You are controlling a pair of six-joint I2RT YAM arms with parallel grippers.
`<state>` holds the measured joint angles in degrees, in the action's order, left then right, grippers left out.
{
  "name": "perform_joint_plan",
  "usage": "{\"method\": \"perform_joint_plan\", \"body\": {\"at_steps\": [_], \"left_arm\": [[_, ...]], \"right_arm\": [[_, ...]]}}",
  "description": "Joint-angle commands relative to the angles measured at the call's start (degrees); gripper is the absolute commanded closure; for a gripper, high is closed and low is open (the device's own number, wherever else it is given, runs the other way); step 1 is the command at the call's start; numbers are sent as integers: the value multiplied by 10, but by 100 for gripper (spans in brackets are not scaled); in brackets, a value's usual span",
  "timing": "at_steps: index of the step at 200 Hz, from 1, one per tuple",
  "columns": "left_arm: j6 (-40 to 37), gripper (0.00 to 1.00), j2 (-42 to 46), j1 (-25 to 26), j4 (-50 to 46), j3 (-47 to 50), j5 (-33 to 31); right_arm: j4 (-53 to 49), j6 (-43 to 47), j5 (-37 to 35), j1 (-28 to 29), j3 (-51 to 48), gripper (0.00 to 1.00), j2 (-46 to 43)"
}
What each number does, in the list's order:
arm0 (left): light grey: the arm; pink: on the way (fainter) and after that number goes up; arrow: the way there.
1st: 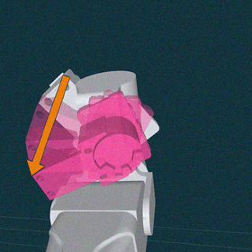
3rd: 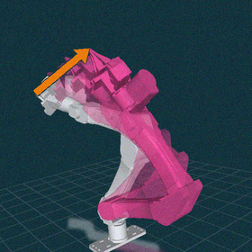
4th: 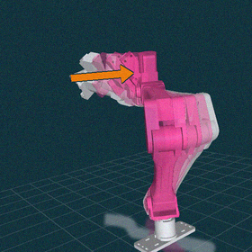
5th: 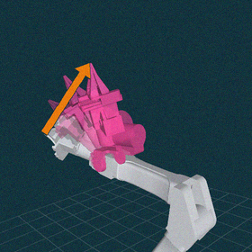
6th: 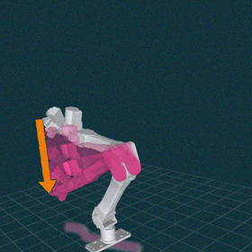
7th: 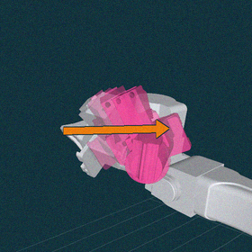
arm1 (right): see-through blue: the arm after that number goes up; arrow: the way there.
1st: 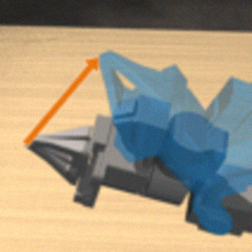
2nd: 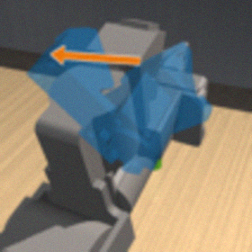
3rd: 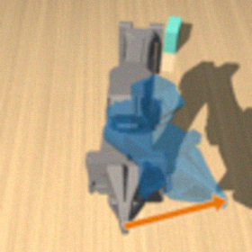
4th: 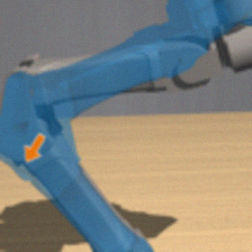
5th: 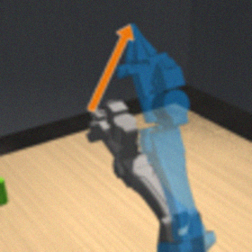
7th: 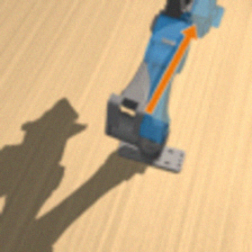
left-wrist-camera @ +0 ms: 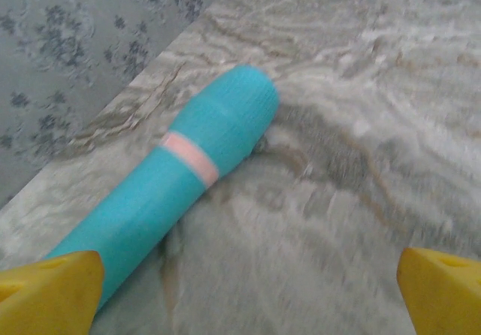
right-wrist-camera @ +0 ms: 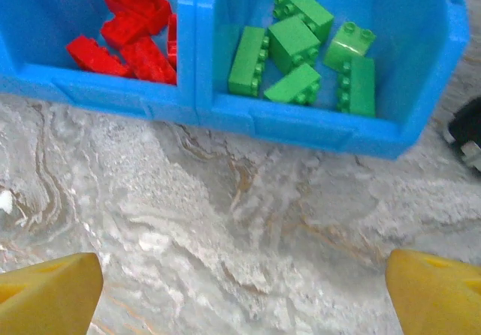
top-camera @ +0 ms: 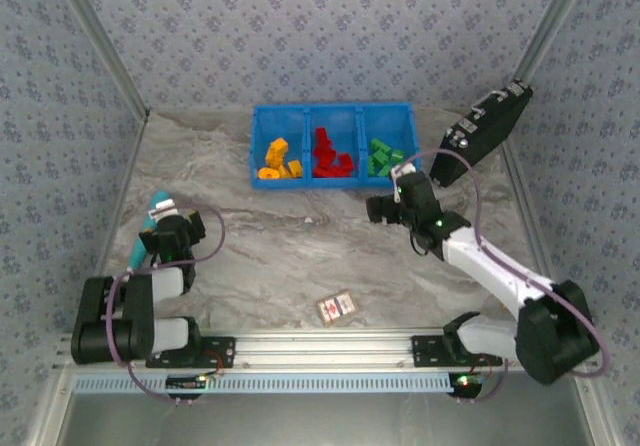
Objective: Sort the legos into containers by color
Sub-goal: Reset both arms
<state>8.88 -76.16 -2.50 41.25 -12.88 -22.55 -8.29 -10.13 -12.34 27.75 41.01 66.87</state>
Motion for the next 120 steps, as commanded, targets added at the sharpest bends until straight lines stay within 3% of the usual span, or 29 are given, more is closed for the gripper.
{"method": "perform_joint_plan", "body": {"at_steps": [1,17,42,49,59,69,79,89,120], "left_arm": [[12,0,-50,1,91,-50,35],[-10,0,-58,11,85,-60,59],[-72,0,-138,17,107,-96,186],[-72,0,-110,19,11,-119,191],[-73,0,-133,18,105,-97,190],[-71,0,-113,18,26,-115,190],[-72,0,-127,17,83,-102,191],[-72,0,-116,17,39,-111,191],[-73,0,-120,20,57,-107,188]], "right_arm": [[10,-28,-73,-2,-40,1,-58],[-8,-18,-89,-10,-57,1,-90],[46,31,-124,-15,-111,1,-134],[70,46,-127,-24,-124,1,-144],[99,64,-128,-42,-138,1,-151],[138,80,-129,-61,-152,1,-148],[177,91,-127,-87,-166,1,-138],[222,103,-116,-119,-182,1,-121],[387,107,-38,-230,-234,1,-33]]}}
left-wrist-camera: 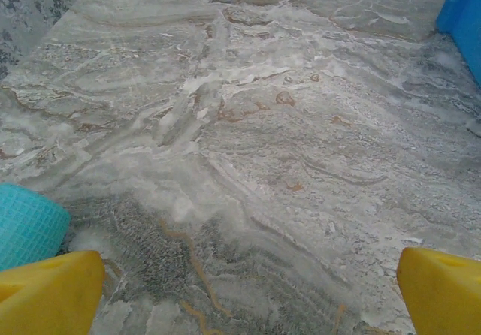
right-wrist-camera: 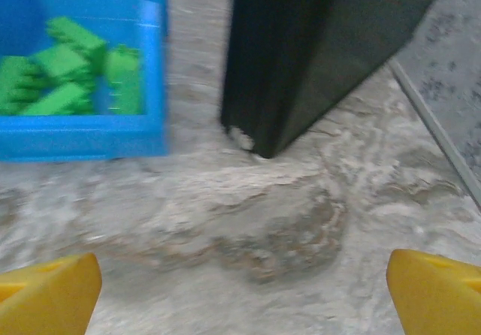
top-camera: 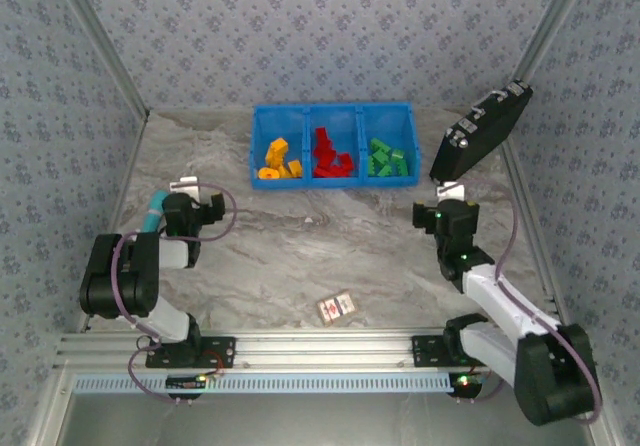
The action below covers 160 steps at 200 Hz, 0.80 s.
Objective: Sort the legos into containers by color
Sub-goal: Reset both arms
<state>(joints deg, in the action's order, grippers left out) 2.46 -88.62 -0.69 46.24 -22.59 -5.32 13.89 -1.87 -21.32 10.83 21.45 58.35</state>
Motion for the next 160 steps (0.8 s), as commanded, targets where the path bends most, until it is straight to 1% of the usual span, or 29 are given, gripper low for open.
{"method": "perform_joint_plan", "body": {"at_steps": [1,7,13,18,28,44,59,70,74,80,83,92,102,110,119,126,160], "left_arm": [[-9,0,5,2,6,-11,16],[-9,0,7,2,-2,-13,16],[-9,0,6,2,4,-11,16],[-9,0,5,2,4,-11,16],[-9,0,6,2,2,-11,16],[-9,0,5,2,2,-12,16],[-9,0,6,1,2,-11,17],[-9,0,6,1,2,-11,16],[-9,0,6,1,2,-11,16],[-9,0,6,2,2,-11,17],[-9,0,6,1,2,-12,16],[-9,0,6,2,2,-11,16],[-9,0,6,1,2,-11,16],[-9,0,6,1,2,-11,16],[-9,0,6,1,2,-11,16],[-9,0,6,1,2,-11,16],[-9,0,5,1,1,-12,16]], "right_arm": [[172,24,53,-63,-40,1,56],[212,27,81,-80,-53,1,78],[265,44,122,-95,-68,1,101],[305,42,132,-105,-76,2,116],[328,43,164,-118,-75,1,131],[350,3,217,-159,-52,1,190],[367,7,242,-163,-32,1,255],[414,14,242,-154,-25,1,301],[394,18,232,-148,-16,1,299],[321,24,225,-143,5,1,281],[306,28,223,-141,11,1,281],[343,37,211,-130,6,1,294],[306,38,210,-128,15,1,285],[328,37,213,-130,11,1,291],[312,37,213,-130,14,1,286],[324,36,215,-130,10,1,289],[318,36,215,-131,12,1,288]]}}
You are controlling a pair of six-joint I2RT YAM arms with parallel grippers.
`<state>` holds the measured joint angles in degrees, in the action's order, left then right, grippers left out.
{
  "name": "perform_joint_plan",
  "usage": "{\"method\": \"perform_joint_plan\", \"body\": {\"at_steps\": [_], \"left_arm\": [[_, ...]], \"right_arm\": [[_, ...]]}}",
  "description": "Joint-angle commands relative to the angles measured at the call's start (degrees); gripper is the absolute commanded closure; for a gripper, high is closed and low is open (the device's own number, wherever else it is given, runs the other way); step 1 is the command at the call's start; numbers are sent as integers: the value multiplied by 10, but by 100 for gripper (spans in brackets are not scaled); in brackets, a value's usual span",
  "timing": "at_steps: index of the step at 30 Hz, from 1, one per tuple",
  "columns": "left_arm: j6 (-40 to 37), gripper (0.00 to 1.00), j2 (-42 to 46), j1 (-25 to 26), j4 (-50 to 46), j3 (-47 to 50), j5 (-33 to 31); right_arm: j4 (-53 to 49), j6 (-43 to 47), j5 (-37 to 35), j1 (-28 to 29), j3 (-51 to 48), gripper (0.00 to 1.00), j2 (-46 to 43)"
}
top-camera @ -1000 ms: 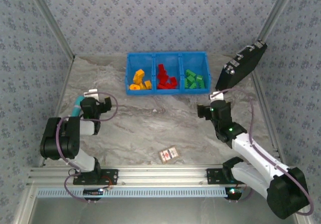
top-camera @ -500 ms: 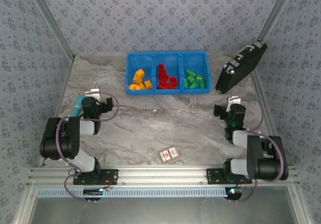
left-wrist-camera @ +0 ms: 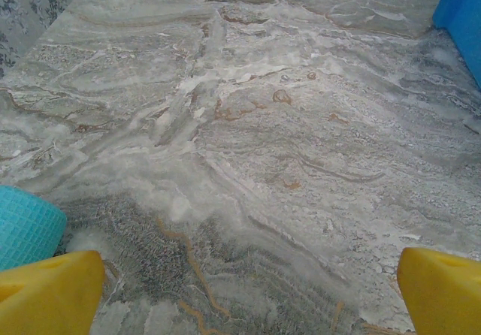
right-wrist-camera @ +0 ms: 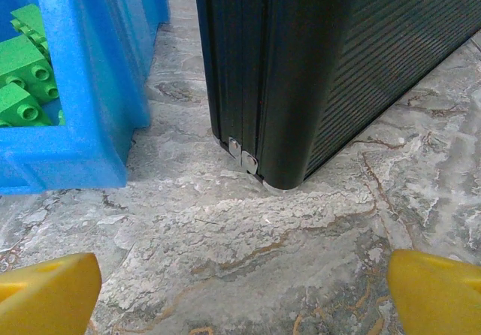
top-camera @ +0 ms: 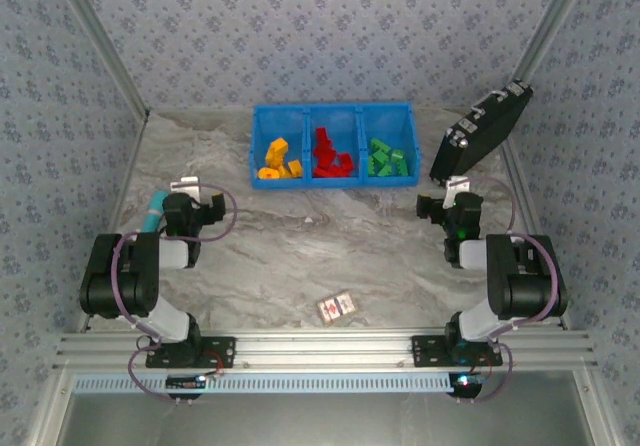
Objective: Sort the legos into containers by color
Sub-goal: Reset both arms
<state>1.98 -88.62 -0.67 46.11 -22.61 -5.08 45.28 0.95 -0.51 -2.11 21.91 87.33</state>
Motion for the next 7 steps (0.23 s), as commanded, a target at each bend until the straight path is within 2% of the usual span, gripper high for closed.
{"method": "perform_joint_plan", "body": {"at_steps": [1,4,7], "left_arm": [[-4,0,5,1,2,-12,15],[4,0,5,-13,-3,-14,40],[1,0,6,-10,6,-10,37]], "right_arm": [[4,8,7,-2,7,1,-2],[4,8,6,-2,7,1,-2],[4,8,6,-1,7,1,-2]]}}
